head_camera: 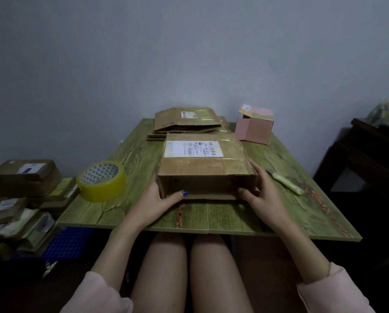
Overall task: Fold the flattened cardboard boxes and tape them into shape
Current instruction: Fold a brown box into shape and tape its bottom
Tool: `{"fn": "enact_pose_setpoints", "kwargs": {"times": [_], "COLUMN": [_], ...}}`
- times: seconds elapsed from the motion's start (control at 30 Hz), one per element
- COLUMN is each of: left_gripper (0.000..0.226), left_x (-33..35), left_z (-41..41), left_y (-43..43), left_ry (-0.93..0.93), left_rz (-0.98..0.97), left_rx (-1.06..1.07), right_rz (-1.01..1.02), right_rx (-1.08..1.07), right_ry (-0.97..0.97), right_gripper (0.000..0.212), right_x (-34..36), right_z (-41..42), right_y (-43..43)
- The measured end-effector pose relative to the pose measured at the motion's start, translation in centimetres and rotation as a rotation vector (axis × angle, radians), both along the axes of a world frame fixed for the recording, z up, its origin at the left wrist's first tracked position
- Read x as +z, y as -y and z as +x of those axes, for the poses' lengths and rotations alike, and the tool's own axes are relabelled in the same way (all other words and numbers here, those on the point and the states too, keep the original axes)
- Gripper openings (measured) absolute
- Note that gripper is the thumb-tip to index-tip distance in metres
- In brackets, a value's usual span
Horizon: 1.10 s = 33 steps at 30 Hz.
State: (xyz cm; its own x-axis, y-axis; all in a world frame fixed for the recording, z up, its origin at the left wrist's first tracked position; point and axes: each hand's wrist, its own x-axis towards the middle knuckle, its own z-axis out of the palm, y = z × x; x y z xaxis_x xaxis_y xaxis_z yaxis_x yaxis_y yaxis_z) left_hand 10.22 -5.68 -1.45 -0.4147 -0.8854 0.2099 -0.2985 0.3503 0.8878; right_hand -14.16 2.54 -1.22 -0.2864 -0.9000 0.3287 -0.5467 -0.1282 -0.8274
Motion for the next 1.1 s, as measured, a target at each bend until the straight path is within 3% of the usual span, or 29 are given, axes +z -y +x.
{"fn": "enact_pose_setpoints", "kwargs": {"times": [0.07, 0.2, 0.37, 0.6, 0.67, 0.83, 1.0, 1.1], "left_gripper": [0.068, 0.049, 0.053, 0.075, 0.075, 0.039, 0.033, 0.044], "left_x": [0.0, -0.8, -1.8, -1.3, -0.9, -0.6, -1.0, -0.3], "left_z": [-0.3, -0.8, -1.5, -3.0, -3.5, -5.0, -4.8, -3.9], "left_y": [-0.4, -0.9, -1.1, -2.3, -2.4, -2.9, -2.9, -2.6], "left_ry": [-0.021, 0.126, 0.225, 0.223, 0.171, 0.240, 0.218, 0.134], "left_rz": [-0.019, -0.131, -0.212, -0.172, -0.133, -0.075, -0.117, -0.031], "left_rx": [0.080, 0.164, 0.273, 0.371, 0.430, 0.509, 0.470, 0.404], "right_rz": [0.015, 0.067, 0.033, -0.056, -0.028, 0.013, -0.037, -0.022], "right_rx": [-0.010, -0.118, -0.246, -0.267, -0.244, -0.131, -0.153, -0.099], "right_ry": [-0.017, -0.102, -0.136, -0.061, -0.109, -0.228, -0.245, -0.206], "right_gripper": [0.074, 0.065, 0.055, 0.094, 0.097, 0.097, 0.084, 0.097], "right_x": [-0.3, -1.2, -1.5, -0.6, -0.3, -1.4, -1.8, -0.9], "right_z": [0.2, 0.7, 1.4, 1.9, 2.6, 4.9, 5.1, 4.6], "right_y": [-0.1, -0.2, -0.5, -0.8, -0.8, -0.3, 0.2, -0.3]}}
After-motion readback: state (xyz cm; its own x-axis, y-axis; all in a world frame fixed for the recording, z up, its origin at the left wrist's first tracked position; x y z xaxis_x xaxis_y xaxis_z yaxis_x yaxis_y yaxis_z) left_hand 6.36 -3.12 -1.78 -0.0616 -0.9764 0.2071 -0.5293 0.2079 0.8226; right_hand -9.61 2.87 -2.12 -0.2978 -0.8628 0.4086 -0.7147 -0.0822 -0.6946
